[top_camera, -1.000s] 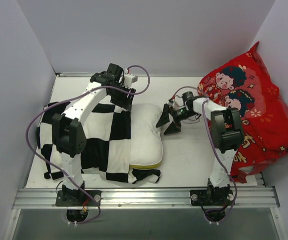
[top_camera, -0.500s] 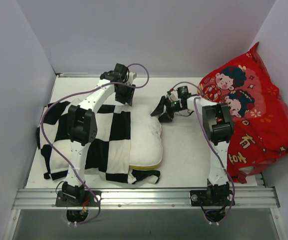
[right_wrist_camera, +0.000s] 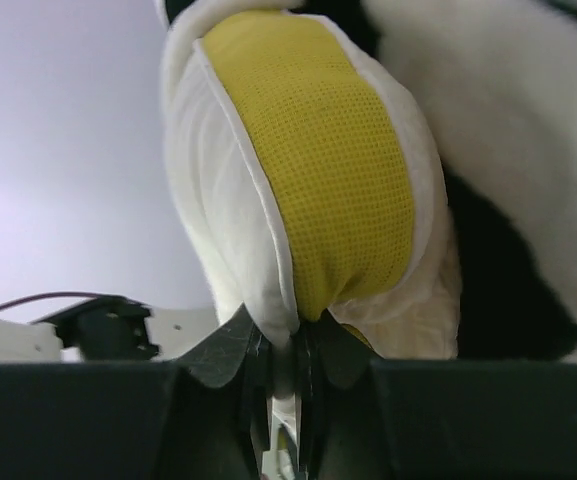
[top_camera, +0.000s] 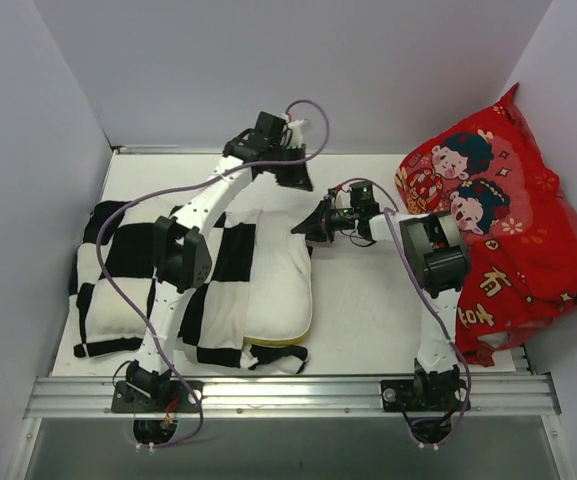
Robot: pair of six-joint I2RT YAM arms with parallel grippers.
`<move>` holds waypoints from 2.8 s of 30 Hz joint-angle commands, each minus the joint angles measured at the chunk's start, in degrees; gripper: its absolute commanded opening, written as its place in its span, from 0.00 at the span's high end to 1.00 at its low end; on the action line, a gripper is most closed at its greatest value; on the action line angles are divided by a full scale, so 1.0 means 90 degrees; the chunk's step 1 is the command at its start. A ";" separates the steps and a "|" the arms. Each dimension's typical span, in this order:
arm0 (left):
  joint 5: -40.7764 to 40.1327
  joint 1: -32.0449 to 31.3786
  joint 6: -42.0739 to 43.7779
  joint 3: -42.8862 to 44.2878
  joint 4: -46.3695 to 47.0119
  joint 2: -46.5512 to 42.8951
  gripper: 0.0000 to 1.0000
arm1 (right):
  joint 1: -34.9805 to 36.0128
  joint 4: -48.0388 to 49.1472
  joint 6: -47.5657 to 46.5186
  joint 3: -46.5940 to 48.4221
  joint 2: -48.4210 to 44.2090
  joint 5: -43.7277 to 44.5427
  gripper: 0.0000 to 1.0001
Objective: Put the pillow into the pillowcase
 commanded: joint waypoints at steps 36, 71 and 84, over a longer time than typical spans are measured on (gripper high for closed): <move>-0.1467 0.0325 0.0832 -0.2210 -0.0469 -0.0985 0.22 | -0.0021 -0.3402 -0.3414 -0.0230 -0.0546 0.0455 1.00; 0.0047 -0.0574 -0.1408 -0.1391 0.2490 -0.1190 0.72 | -0.1095 -0.1477 -0.1773 0.2267 0.0575 0.0765 0.81; 0.0073 0.0755 0.5076 -0.4255 -0.1000 -0.3932 0.29 | -0.1428 -0.4848 -0.3785 0.0466 -0.1385 0.1316 0.09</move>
